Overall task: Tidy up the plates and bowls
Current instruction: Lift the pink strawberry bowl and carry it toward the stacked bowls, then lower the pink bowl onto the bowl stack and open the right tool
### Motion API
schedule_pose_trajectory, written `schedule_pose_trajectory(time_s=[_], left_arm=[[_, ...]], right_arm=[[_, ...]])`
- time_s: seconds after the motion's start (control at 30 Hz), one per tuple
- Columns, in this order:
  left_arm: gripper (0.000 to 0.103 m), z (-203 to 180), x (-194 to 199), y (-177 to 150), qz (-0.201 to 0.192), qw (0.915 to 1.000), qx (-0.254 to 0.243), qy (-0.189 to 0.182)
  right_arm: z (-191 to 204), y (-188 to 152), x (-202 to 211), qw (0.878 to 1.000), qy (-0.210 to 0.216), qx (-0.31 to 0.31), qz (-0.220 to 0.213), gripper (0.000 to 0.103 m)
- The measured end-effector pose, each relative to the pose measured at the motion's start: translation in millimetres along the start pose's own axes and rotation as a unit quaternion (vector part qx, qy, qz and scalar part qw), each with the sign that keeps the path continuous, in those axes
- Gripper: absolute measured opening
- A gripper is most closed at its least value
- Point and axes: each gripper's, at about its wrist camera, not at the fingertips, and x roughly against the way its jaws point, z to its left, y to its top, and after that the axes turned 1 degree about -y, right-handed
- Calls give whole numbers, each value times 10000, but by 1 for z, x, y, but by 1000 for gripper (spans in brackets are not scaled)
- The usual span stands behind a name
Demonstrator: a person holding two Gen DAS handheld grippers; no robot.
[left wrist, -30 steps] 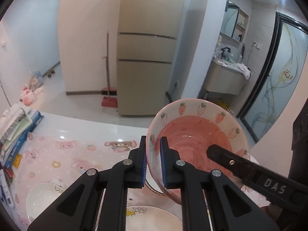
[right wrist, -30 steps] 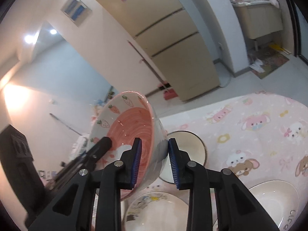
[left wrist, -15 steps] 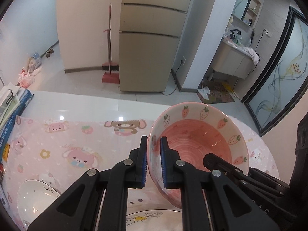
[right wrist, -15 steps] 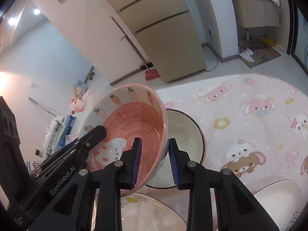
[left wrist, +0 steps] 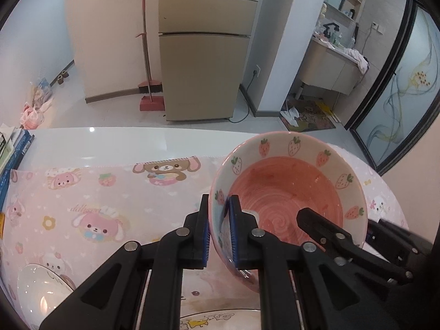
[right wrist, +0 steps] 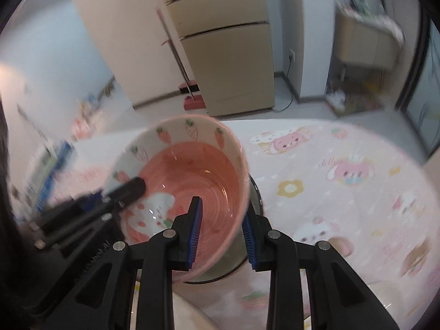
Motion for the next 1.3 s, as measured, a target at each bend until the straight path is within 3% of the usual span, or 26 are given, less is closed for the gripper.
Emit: schedule_pose_trajectory(time_s=[0.33, 0.5, 0.63, 0.83, 1.03, 1.3], left_arm=[[11, 3, -5, -2, 208, 9997, -86, -34], [10, 0, 2, 2, 170, 9998, -104, 14], [9, -1, 13, 3, 60, 9998, -120, -118], [9, -11, 12, 2, 43, 9994, -277, 182], [9, -14, 4, 0, 77, 9997, -232, -43], [9, -13, 0, 1, 37, 9997, -202, -92]], right_arm=[[0, 2, 1, 9997, 4, 229, 40, 32], [-3, 3, 8, 9995, 207, 215, 72, 31], [2, 2, 17, 9992, 0, 394, -62, 31], [7, 1, 13, 9978, -191, 636, -15, 31], [7, 1, 16, 9951, -521, 832, -119, 31], [-4, 2, 6, 9975, -340, 625, 46, 31]])
